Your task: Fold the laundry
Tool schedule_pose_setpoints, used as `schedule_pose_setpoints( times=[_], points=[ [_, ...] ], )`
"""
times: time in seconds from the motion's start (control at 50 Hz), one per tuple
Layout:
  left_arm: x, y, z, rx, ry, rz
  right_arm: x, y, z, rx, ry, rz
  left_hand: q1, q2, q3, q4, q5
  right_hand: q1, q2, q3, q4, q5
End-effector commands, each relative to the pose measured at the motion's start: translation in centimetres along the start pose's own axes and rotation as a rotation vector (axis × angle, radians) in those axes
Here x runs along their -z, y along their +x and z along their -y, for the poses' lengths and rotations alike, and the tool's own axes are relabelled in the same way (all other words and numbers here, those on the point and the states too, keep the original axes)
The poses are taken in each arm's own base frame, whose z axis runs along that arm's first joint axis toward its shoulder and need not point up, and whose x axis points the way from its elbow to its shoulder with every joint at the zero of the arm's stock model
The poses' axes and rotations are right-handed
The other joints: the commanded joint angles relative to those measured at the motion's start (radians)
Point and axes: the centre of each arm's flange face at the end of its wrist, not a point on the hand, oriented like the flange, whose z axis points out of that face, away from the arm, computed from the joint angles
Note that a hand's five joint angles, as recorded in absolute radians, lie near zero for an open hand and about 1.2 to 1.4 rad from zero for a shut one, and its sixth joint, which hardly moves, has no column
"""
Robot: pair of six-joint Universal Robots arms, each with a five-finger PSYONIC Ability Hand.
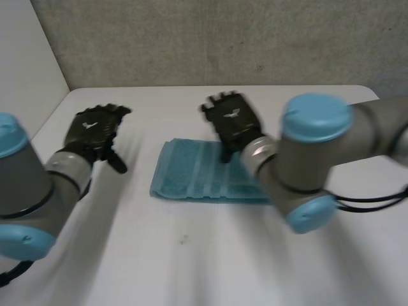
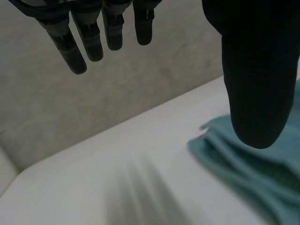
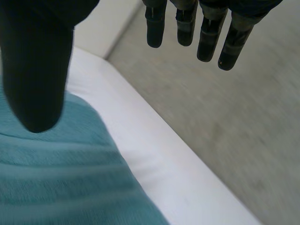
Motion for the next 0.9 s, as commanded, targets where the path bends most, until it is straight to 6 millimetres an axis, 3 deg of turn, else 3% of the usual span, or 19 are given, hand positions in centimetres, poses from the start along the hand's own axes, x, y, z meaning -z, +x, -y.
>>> schedule_pose_setpoints(
  times=[0.02, 0.12, 0.24, 0.28, 0.4, 0.44, 0.52, 0.62, 0.66, 0.68, 0.7, 0.72, 0.76, 0.78, 0.82, 0.84, 0.86, 0.88, 0.9],
  points=[
    [-2.4, 6.2, 0.0, -0.018, 0.044, -0.16, 3.6, 7.0, -4.6, -0.245, -0.208, -0.153, -0.021, -0.03, -0.042, -0.032, -0.047, -0.038, -0.049, -0.044, -0.061, -0.065],
    [-4.2, 8.2, -1.5, -0.037, 0.038, -0.197, 6.0, 9.1, -9.4, -0.306, -0.353, -0.178, -0.014, -0.024, -0.036, -0.025, -0.041, -0.038, -0.049, -0.044, -0.061, -0.065],
    [-6.3, 8.8, -3.9, -0.129, 0.019, -0.191, 7.0, 9.9, -11.7, -0.339, -0.385, -0.182, -0.014, -0.024, -0.036, -0.025, -0.041, 0.072, 0.061, 0.066, 0.05, 0.045],
    [-6.5, 8.9, -4.4, -0.153, 0.013, -0.19, 7.3, 9.9, -12.5, -0.341, -0.376, -0.184, -0.014, -0.024, -0.036, -0.025, -0.041, 0.303, 0.291, 0.297, 0.28, 0.276],
    [-6.6, 8.0, -5.5, -0.178, -0.022, -0.155, 7.3, 9.7, -13.0, -0.335, -0.364, -0.183, -0.017, -0.027, -0.038, -0.028, -0.044, 0.618, 0.607, 0.612, 0.596, 0.591],
    [-6.4, 7.7, -5.6, -0.177, -0.037, -0.135, 7.3, 9.9, -13.3, -0.332, -0.369, -0.199, -0.02, -0.03, -0.041, -0.031, -0.047, 1.082, 1.071, 1.076, 1.06, 1.055],
    [-5.2, 6.7, -5.1, -0.181, -0.061, -0.075, 7.2, 11.1, -13.5, -0.309, -0.357, -0.236, -0.021, -0.03, -0.042, -0.032, -0.047, 1.184, 1.172, 1.178, 1.161, 1.157],
    [-3.0, 6.2, -4.0, -0.176, -0.07, -0.067, 6.8, 13.7, -11.9, -0.139, -0.297, -0.309, -0.021, -0.03, -0.042, -0.032, -0.047, 1.184, 1.172, 1.178, 1.161, 1.157],
    [-2.1, 6.1, -3.5, -0.176, -0.07, -0.069, 6.0, 15.2, -9.5, 0.019, -0.247, -0.344, -0.021, -0.03, -0.042, -0.032, -0.047, 1.184, 1.172, 1.178, 1.161, 1.157],
    [-1.1, 5.9, -3.0, -0.173, -0.07, -0.069, 6.0, 15.2, -9.5, 0.02, -0.247, -0.344, -0.021, -0.03, -0.042, -0.032, -0.047, 1.184, 1.172, 1.178, 1.161, 1.157],
    [-0.2, 5.7, -2.3, -0.171, -0.06, -0.064, 5.5, 15.4, -8.1, 0.082, -0.218, -0.349, -0.021, -0.03, -0.042, -0.032, -0.047, 1.184, 1.172, 1.178, 1.161, 1.157],
    [-0.2, 5.7, -2.3, -0.171, -0.06, -0.064, 5.5, 15.4, -8.1, 0.082, -0.217, -0.349, -0.021, -0.03, -0.042, -0.032, -0.047, 1.184, 1.172, 1.178, 1.161, 1.157],
    [1.2, 5.3, -1.0, -0.155, -0.034, -0.057, 3.7, 12.1, -3.9, 0.149, -0.118, -0.275, -0.021, -0.03, -0.042, -0.032, -0.047, 1.184, 1.172, 1.178, 1.161, 1.157],
    [1.2, 5.3, -1.0, -0.155, -0.033, -0.057, 3.7, 12.1, -3.9, 0.149, -0.117, -0.275, -0.021, -0.03, -0.042, -0.032, -0.047, 1.184, 1.172, 1.178, 1.161, 1.157],
    [1.7, 5.2, -0.4, -0.141, -0.019, -0.054, 2.3, 8.3, -0.1, 0.167, -0.022, -0.181, -0.021, -0.03, -0.042, -0.032, -0.047, 1.184, 1.172, 1.178, 1.161, 1.157],
    [2.0, 4.9, 0.2, -0.126, -0.006, -0.047, 2.3, 8.3, -0.1, 0.167, -0.021, -0.18, -0.021, -0.03, -0.042, -0.032, -0.047, 1.184, 1.172, 1.178, 1.161, 1.157],
    [2.2, 4.7, 0.6, -0.112, 0.003, -0.04, 1.6, 6.1, 0.5, 0.169, -0.006, -0.122, -0.021, -0.03, -0.042, -0.032, -0.047, 1.184, 1.172, 1.178, 1.161, 1.157],
    [2.3, 4.7, 0.6, -0.112, 0.003, -0.04, 1.6, 6.0, 0.5, 0.169, -0.006, -0.121, -0.021, -0.03, -0.042, -0.032, -0.047, 1.184, 1.172, 1.178, 1.161, 1.157],
    [2.3, 4.2, 1.1, -0.097, 0.016, -0.027, 1.1, 3.6, 0.6, 0.171, -0.001, -0.059, -0.021, -0.03, -0.042, -0.032, -0.047, 1.184, 1.172, 1.178, 1.161, 1.157]
  ],
)
